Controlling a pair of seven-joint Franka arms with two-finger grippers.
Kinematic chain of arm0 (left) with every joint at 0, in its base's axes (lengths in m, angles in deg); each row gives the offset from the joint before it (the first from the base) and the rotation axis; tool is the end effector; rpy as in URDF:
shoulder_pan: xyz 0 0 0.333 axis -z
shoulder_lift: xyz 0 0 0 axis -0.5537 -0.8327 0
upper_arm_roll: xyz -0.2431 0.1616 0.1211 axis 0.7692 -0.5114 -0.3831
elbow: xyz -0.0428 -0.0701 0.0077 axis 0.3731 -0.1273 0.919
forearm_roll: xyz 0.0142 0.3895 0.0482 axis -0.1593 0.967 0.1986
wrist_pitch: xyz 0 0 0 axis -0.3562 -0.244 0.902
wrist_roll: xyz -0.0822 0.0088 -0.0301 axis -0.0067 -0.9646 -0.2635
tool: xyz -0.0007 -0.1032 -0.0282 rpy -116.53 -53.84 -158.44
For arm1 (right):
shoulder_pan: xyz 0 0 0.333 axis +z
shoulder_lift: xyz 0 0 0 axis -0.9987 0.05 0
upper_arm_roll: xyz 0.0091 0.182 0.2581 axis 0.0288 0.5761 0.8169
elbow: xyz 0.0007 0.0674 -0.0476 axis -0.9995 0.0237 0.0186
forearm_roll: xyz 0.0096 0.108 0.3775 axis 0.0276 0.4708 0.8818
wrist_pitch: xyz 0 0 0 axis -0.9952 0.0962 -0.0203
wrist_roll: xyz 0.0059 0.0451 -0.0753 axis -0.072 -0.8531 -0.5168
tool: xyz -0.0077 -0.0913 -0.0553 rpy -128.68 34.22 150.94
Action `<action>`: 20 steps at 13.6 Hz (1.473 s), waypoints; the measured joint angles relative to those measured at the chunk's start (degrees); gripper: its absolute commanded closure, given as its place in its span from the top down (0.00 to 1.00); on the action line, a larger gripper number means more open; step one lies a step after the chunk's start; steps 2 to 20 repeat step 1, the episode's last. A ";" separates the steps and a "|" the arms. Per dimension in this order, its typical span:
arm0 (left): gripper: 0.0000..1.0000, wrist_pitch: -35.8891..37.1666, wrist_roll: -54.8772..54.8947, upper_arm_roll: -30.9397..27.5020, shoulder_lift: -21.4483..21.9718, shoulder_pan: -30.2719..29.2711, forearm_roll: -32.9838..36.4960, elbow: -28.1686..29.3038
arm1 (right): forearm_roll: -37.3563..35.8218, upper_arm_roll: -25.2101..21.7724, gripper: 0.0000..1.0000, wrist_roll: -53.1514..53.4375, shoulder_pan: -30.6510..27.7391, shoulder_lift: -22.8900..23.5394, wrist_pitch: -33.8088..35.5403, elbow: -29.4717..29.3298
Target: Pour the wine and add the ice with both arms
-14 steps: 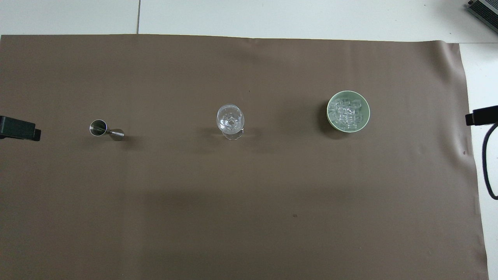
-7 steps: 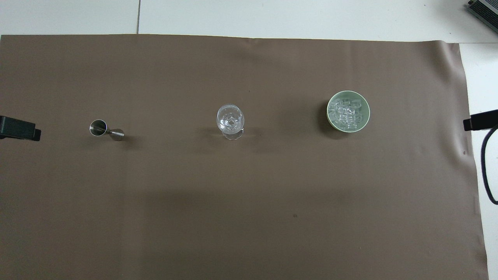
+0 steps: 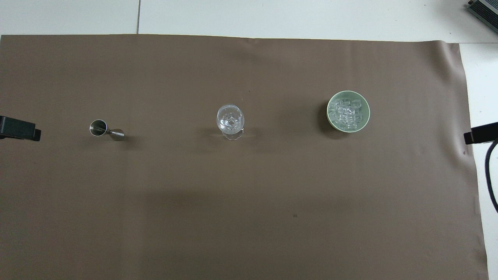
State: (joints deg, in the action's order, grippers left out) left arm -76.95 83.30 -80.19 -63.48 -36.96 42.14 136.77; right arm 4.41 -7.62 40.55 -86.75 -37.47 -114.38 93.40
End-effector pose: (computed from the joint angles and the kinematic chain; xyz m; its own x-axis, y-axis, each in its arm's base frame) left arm 0.5277 -0.0103 0.6525 0.9936 -0.1126 0.0104 -0.1127 -0.9935 0.0152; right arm 0.5281 -0.0517 0.6659 0.9971 0.0755 -0.0081 0.0755 -0.9971 0.0000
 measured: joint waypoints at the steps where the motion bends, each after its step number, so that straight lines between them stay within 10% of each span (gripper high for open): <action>1: 1.00 0.00 0.00 0.00 0.00 0.00 0.00 0.00 | 0.00 0.00 1.00 0.00 0.01 0.00 0.01 0.00; 20: 1.00 0.00 0.00 0.00 0.00 0.00 0.00 0.00 | 0.00 0.00 1.00 0.00 0.01 0.00 0.01 0.00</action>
